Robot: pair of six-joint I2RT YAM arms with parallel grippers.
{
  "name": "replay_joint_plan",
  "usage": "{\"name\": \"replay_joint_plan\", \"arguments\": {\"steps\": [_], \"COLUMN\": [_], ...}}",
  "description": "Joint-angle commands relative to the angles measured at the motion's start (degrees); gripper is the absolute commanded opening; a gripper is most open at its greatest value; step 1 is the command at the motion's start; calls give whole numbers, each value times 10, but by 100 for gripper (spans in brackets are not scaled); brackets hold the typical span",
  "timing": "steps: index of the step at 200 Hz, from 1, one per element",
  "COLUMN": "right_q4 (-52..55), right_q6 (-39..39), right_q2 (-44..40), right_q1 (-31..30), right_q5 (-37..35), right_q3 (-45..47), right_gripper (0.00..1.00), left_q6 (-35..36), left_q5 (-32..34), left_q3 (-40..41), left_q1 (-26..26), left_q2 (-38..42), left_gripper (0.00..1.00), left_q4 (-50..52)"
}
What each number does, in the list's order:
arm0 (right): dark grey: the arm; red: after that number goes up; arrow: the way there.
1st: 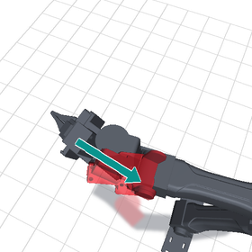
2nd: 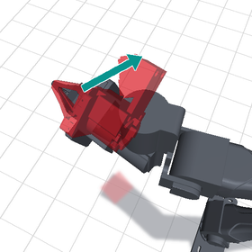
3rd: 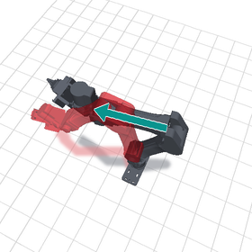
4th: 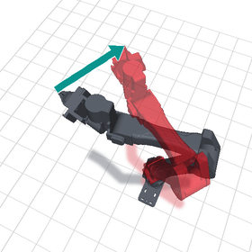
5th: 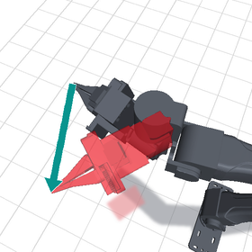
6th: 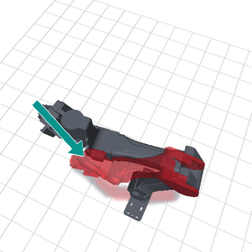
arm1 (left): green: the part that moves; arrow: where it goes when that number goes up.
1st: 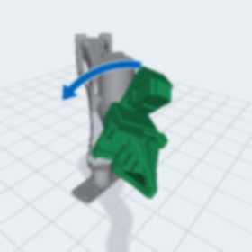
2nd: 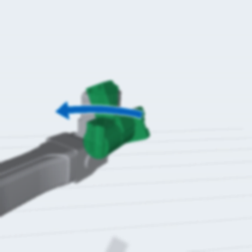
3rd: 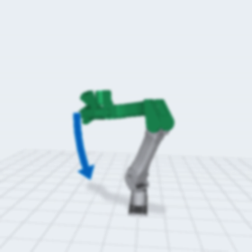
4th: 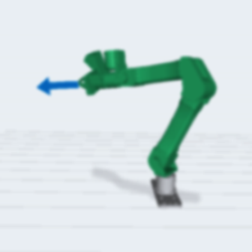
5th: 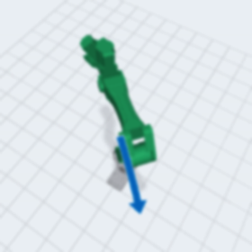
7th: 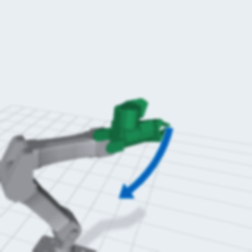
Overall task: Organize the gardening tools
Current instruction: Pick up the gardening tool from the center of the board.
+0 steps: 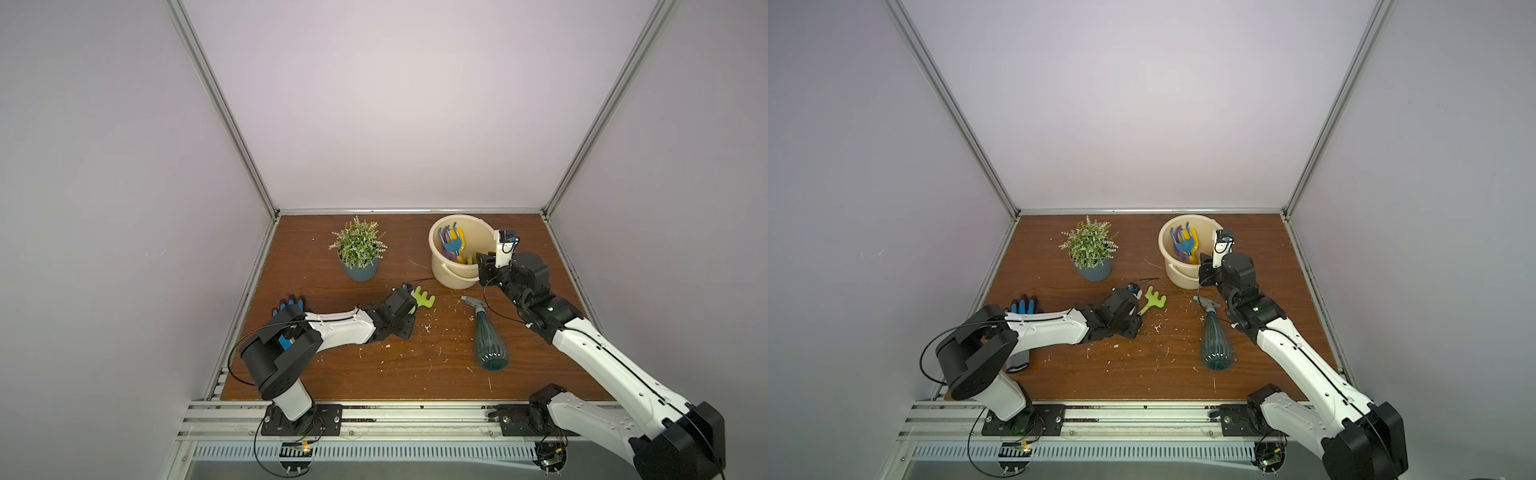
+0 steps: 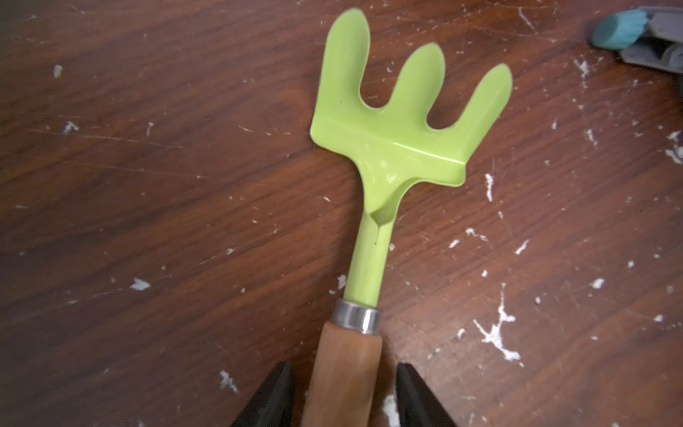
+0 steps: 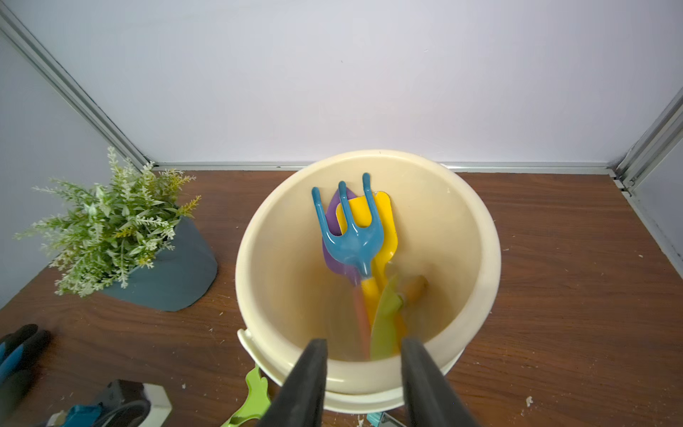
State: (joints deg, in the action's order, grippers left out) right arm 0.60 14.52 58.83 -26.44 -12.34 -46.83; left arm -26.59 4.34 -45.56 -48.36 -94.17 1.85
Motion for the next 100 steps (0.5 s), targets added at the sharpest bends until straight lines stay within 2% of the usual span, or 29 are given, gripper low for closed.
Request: {"name": "replay_joint_plan", "arguments": {"steps": [1, 100], "right_q4": [-3, -6], "right_q6": [19, 43], "right_q2": [-20, -31], "right_q1": [1, 2], "right_q5": [8, 27], "right_q3": [6, 24], "right_gripper": [39, 39], "left_q6": [9, 13], "left_q5": [16, 20], "left_q3": [-19, -15], "left_q1": [-5, -11], "left_q2": [-11, -12], "left_gripper": [46, 30], "left_q4": [19, 18]}}
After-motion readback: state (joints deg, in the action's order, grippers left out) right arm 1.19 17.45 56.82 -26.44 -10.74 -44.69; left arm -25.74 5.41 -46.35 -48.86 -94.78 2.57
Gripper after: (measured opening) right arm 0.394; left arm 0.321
